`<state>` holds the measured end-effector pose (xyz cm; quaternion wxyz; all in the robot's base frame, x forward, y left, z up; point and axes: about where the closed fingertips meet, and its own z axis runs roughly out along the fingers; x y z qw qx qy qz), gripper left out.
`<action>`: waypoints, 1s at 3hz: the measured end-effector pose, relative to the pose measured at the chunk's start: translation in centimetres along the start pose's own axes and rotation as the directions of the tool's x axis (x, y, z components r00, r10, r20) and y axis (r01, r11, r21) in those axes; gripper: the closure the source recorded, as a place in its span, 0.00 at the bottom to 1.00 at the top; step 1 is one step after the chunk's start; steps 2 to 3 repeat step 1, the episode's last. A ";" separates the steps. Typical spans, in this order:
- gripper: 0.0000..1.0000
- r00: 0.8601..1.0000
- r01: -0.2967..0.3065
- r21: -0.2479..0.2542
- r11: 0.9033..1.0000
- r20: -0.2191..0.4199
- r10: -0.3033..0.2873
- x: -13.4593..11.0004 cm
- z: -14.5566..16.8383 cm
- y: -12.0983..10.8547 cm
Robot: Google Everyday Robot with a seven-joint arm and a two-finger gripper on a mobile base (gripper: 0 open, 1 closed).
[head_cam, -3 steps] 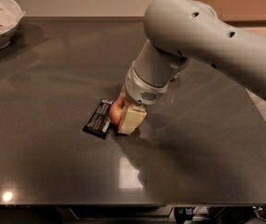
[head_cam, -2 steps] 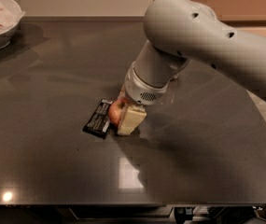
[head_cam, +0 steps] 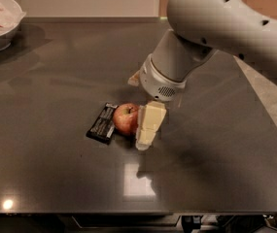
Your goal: Move apple near rxbar chocolate
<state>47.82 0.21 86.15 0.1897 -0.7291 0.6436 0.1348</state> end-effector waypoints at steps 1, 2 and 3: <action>0.00 1.000 0.005 0.000 1.000 0.001 -0.005 -0.1 -0.1 0.0; 0.00 1.000 0.005 0.000 1.000 0.001 -0.005 -0.1 -0.1 0.0; 0.00 1.000 0.005 0.000 1.000 0.001 -0.005 -0.1 -0.1 0.0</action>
Offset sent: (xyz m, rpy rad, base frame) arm 0.0000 0.0000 0.0000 0.0000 0.0000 0.0000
